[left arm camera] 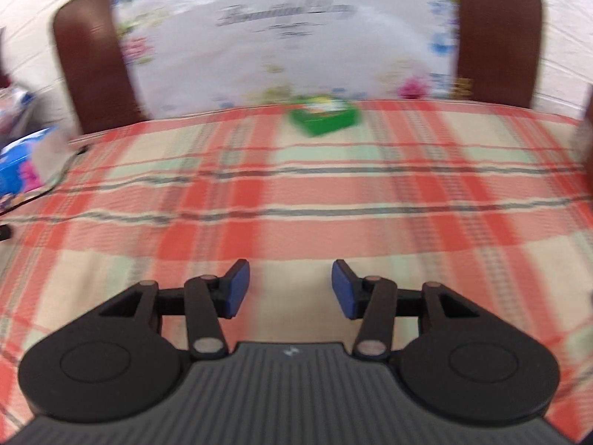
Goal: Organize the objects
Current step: 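Reach the right gripper to the green printed box and grasp it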
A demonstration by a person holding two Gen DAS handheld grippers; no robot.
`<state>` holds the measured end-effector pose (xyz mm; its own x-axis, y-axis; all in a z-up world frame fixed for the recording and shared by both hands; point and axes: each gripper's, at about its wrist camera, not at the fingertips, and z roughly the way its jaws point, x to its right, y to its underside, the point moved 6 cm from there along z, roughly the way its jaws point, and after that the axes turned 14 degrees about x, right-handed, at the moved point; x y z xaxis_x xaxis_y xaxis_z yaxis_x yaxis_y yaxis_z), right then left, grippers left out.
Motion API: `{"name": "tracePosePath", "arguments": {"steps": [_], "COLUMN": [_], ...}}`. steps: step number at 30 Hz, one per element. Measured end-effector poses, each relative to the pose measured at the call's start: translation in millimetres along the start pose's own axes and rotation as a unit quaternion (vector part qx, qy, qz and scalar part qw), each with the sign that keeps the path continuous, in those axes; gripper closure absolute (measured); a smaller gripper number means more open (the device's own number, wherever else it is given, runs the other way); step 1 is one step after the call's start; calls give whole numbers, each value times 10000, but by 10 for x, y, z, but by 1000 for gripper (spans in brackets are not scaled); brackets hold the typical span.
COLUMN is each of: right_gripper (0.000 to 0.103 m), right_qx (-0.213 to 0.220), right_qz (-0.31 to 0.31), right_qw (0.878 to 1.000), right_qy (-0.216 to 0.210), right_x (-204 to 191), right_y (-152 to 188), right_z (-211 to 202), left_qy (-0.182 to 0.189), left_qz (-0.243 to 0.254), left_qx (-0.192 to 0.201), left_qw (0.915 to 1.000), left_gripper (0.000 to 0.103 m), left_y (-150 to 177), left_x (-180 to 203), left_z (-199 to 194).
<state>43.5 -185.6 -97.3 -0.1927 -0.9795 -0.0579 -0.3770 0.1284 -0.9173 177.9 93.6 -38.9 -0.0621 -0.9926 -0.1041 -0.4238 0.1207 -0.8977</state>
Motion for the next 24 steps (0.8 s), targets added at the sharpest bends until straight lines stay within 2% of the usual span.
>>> {"name": "tracePosePath", "arguments": {"steps": [3, 4, 6, 10, 13, 19, 24], "right_gripper": [26, 23, 23, 20, 18, 18, 14], "right_qx": [-44, -57, -57, -37, 24, 249, 82], "right_qz": [-194, -261, -399, -567, -480, -222, -460], "right_qw": [9994, 9989, 9970, 9931, 9911, 9910, 9888], "right_qy": [-271, -390, -653, -1022, -1238, -1294, -1419], "right_x": [-258, -370, -600, -1071, -1339, -1754, -2041], "right_y": [-26, -46, -96, -262, -437, -774, -851], "right_z": [152, 232, 431, 961, 1391, 2125, 2565], "left_qy": [-299, -255, -59, -171, -66, -29, 8], "left_qz": [-292, -646, -1230, -998, -1151, -1254, -1367], "left_qx": [244, 300, 520, 639, 678, 712, 753], "left_qw": [9988, 9971, 9910, 9928, 9910, 9895, 9877], "left_gripper": [22, 19, 19, 20, 20, 20, 20], "left_y": [106, 154, 160, 152, 159, 180, 175], "left_x": [-513, -684, -843, -769, -813, -794, -806], "left_z": [26, 30, -16, -16, -18, -4, 0]}}
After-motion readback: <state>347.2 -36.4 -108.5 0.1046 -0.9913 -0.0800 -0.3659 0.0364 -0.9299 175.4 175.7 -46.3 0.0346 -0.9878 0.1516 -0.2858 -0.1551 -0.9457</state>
